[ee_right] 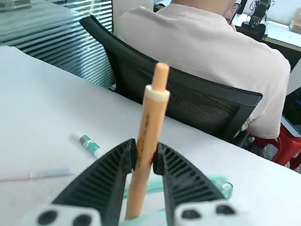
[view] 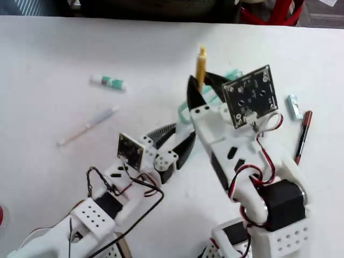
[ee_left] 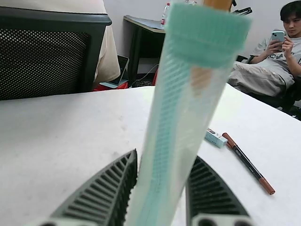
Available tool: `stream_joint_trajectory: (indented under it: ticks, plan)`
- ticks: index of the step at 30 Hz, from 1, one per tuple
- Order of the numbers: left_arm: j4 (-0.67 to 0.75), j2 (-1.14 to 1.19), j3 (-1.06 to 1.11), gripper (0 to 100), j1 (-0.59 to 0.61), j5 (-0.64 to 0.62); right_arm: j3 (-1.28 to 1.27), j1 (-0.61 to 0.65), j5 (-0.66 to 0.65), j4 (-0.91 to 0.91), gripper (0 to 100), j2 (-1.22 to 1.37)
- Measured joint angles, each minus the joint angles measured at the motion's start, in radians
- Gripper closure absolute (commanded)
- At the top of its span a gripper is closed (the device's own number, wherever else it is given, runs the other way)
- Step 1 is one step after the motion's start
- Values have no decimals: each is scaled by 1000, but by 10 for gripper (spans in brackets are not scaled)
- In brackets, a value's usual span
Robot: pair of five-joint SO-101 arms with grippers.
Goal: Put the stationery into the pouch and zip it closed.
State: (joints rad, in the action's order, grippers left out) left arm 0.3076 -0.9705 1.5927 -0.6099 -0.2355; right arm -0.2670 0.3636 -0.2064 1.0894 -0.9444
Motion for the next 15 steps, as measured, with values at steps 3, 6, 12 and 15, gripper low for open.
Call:
stream_joint_trajectory:
  ticks: [3,6,12,15]
  plan:
    - [0,0,0,849,0,0,0,-32,-17,35,741,0]
    - [0,0,0,849,0,0,0,-41,-20,48,690,2]
    - [0,0,2,849,0,0,35,-83,-20,72,697,2]
    - [-6,0,0,849,0,0,106,-181,-20,84,697,8]
